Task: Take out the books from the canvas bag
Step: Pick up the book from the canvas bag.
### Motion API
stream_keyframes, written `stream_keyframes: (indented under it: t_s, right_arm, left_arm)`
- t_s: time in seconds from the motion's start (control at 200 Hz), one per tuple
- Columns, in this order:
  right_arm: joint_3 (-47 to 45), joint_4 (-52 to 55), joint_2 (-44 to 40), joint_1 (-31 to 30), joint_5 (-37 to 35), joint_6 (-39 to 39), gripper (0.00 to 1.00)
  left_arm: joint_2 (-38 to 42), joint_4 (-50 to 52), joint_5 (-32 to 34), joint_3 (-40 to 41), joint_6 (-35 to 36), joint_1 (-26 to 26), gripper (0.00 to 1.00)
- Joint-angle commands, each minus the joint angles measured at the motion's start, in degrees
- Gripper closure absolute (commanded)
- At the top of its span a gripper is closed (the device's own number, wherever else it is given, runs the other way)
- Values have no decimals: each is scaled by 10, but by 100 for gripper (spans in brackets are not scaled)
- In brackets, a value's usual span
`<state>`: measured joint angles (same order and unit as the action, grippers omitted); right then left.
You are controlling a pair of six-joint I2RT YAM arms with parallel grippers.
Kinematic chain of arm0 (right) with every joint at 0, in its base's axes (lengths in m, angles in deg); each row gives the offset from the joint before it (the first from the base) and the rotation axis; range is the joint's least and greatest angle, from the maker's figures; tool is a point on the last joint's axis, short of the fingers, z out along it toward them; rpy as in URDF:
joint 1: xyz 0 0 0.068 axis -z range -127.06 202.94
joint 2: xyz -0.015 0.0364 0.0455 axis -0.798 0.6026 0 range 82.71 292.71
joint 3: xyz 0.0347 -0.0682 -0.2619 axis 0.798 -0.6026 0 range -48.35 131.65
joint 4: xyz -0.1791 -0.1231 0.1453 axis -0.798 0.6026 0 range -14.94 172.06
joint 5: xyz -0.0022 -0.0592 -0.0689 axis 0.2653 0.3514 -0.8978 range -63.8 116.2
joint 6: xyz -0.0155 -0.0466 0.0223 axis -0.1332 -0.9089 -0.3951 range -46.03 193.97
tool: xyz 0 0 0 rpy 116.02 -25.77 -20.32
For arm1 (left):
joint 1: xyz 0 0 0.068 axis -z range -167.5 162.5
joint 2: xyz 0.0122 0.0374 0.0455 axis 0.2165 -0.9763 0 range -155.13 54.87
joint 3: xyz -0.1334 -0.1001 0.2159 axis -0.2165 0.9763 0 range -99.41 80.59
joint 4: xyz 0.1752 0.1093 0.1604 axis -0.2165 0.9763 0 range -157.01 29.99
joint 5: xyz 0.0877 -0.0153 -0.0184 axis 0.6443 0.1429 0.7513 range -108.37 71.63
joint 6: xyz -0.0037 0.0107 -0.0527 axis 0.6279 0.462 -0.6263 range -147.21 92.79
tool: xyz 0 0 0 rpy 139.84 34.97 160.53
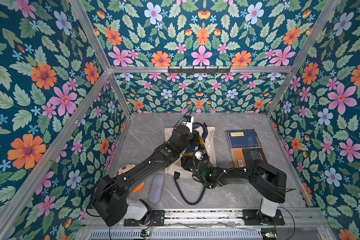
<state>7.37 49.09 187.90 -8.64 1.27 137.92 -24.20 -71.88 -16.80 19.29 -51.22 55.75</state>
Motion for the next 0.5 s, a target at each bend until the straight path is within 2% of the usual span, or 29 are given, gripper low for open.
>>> stream_keyframes:
  t_s: [0.0,0.14,0.245,0.495]
  right_arm:
    - [12,-3,10,18,4,-1,37]
    - [39,11,27,36,5,-5,38]
    - [40,6,47,54,29,29,38]
    - [68,17,76,75,25,44,38]
  left_arm:
    - [7,-65,-13,-1,-12,0,100]
    - [7,-69,-18,1,-13,0,100]
    - [8,-73,-22,5,-12,0,100]
    - [7,-83,-44,9,-17,2,100]
